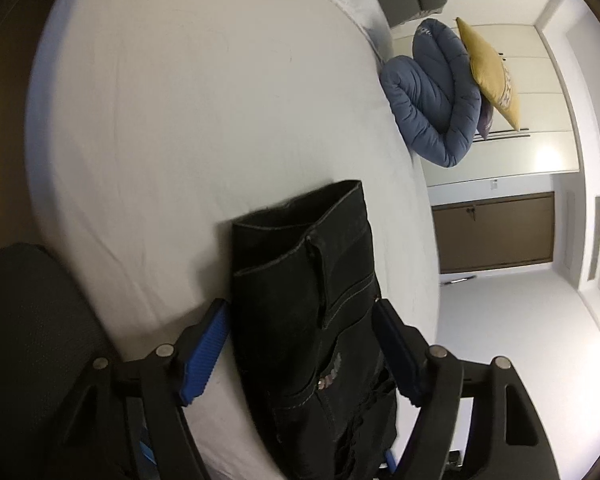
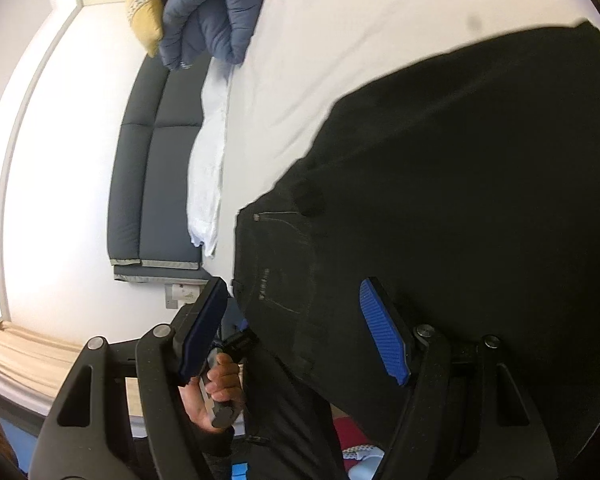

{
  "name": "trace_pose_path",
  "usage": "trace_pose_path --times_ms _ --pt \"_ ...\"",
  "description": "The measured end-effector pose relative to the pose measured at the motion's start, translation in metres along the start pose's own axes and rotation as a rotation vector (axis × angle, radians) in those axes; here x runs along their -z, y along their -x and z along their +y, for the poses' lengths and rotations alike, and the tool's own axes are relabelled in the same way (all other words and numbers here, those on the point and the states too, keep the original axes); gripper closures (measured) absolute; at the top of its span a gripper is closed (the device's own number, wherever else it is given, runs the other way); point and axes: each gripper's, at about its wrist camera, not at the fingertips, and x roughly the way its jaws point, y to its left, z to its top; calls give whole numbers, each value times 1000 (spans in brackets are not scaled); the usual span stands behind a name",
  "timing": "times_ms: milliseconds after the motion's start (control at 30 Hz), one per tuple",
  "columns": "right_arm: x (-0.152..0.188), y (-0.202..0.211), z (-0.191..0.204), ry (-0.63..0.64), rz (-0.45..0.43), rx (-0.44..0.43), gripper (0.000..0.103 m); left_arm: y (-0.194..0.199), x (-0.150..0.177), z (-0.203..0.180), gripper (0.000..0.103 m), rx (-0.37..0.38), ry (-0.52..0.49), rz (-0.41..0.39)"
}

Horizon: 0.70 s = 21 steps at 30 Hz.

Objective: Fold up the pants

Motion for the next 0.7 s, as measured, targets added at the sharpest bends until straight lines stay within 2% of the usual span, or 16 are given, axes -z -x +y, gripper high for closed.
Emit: trace_pose_path --times_ms 67,167,233,333,400,500,567,633,667,700 --pt "-3 -5 3 4 10 10 35 -4 2 -5 27 -60 -46 -7" --pt "-11 -13 1 -9 23 17 35 -11 1 -2 26 -76 -26 4" --pt "-12 -17 -1 -21 28 11 35 -13 -1 -2 17 -60 -7 7" --pt "-12 -23 -11 -44 38 -2 35 -26 -4 -6 2 -39 -46 50" --pt "-11 -29 -15 -57 44 -6 35 -30 -7 -6 0 -23 -14 47" --pt "-13 -37 -11 -46 55 -15 35 -32 -10 2 1 43 56 30" --pt "-16 -43 -8 -32 67 -8 35 -31 -10 4 13 62 77 26" --pt "-18 -48 -6 -25 78 4 35 -33 -10 4 47 57 73 42" --pt "-19 -51 -4 -21 83 15 35 -35 -10 7 56 52 80 53" --pt "-21 -57 -4 -17 91 41 35 -36 -10 11 71 55 95 60"
